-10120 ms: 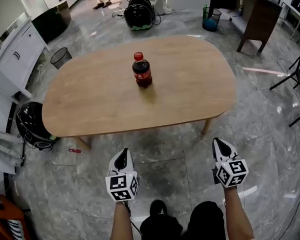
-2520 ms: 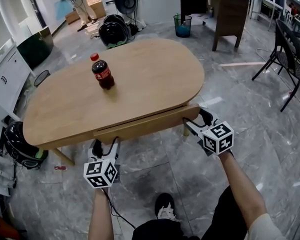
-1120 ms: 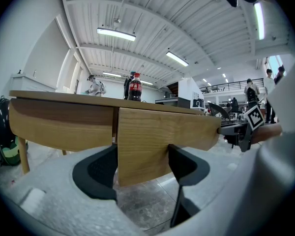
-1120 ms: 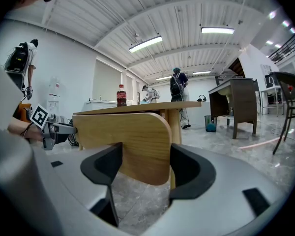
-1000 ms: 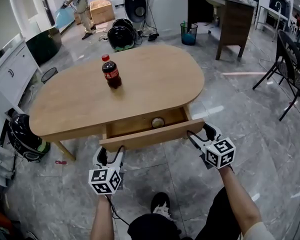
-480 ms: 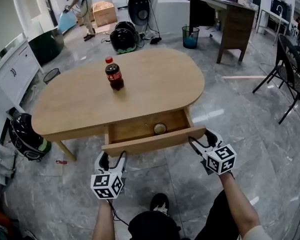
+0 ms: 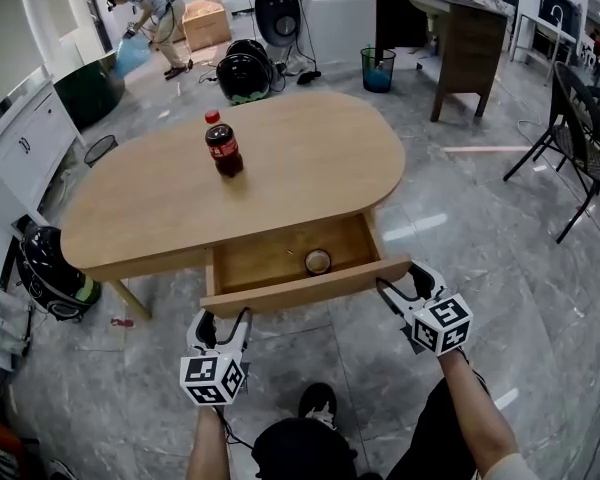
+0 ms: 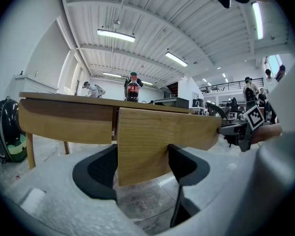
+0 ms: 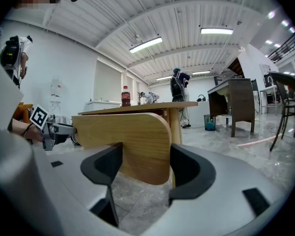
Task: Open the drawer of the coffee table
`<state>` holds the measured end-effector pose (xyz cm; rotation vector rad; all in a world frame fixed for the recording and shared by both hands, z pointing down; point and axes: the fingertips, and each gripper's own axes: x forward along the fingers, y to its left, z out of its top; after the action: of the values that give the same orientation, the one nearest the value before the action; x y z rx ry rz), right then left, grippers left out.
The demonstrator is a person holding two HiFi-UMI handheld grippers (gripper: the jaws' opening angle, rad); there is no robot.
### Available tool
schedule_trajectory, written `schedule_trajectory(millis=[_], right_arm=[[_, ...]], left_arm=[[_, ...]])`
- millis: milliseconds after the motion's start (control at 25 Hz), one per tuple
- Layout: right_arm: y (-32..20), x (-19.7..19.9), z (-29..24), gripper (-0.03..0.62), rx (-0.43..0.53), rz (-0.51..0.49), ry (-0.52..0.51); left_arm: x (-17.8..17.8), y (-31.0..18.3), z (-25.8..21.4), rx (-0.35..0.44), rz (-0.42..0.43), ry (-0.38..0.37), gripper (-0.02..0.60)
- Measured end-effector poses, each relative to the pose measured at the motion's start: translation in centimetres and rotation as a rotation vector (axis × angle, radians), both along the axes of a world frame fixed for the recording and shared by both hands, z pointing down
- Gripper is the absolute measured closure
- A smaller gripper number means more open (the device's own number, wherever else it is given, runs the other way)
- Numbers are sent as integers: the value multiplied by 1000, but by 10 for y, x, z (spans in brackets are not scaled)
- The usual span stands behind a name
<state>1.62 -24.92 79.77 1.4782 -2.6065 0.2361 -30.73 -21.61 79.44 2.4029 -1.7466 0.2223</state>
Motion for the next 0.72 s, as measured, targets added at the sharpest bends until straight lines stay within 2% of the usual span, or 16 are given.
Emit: schedule_trajectory(millis=[720], right_arm=[[30, 3, 15, 289, -9, 4, 12]], left_arm=[[5, 31, 15, -32, -16, -8, 265]])
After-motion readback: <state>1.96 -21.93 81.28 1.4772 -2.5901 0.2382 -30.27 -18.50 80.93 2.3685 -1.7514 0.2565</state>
